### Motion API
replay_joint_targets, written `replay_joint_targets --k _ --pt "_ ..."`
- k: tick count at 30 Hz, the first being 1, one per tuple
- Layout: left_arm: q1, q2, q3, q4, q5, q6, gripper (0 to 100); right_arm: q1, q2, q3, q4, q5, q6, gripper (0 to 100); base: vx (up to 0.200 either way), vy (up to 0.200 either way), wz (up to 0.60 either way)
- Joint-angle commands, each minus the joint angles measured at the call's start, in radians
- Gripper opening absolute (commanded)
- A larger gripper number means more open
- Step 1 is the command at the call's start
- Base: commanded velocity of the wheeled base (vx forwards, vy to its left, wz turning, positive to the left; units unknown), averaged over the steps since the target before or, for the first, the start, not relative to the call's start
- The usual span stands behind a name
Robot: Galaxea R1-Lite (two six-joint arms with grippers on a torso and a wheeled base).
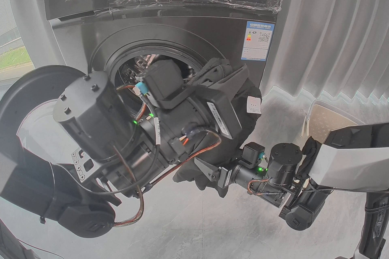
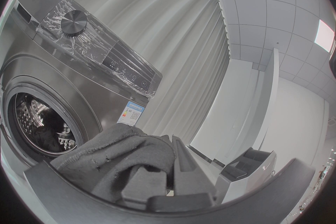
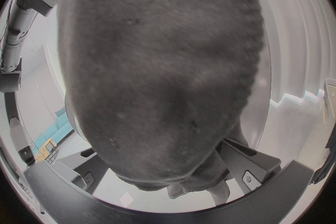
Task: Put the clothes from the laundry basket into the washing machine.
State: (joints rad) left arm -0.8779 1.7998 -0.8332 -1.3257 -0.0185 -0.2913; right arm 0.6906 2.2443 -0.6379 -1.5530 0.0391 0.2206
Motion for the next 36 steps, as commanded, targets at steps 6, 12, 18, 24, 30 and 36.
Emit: replay_joint_targets --k 6,12,18,24,30,36 --pt "-0.012 -0.025 0.003 -0.001 0.0 -0.006 0 -0.002 0.052 -0.074 -0.002 0.016 0.0 100 0.0 0.0 0.0" --pt "-0.02 -0.025 0.0 -0.003 0.002 -0.026 0 0.001 0.048 -0.109 -0.004 0.018 -0.001 100 0.0 0.0 0.0" --pt "-0.026 -0.023 0.014 -0.004 0.012 -0.045 0 -0.003 0.049 -0.141 -0.004 0.016 -0.001 100 0.0 0.0 0.0" --pt "-0.016 -0.014 0.032 -0.009 0.019 -0.046 0 -0.006 0.046 -0.141 -0.006 0.015 -0.001 0 0.0 0.0 0.0" --pt "-0.012 -0.014 0.022 -0.009 0.02 -0.046 0 -0.002 0.046 -0.132 -0.007 0.013 -0.003 0 0.0 0.0 0.0" --pt "0.074 -0.003 0.006 -0.003 0.017 -0.045 0 0.018 -0.023 -0.032 -0.007 0.015 -0.003 0 0.0 0.0 0.0"
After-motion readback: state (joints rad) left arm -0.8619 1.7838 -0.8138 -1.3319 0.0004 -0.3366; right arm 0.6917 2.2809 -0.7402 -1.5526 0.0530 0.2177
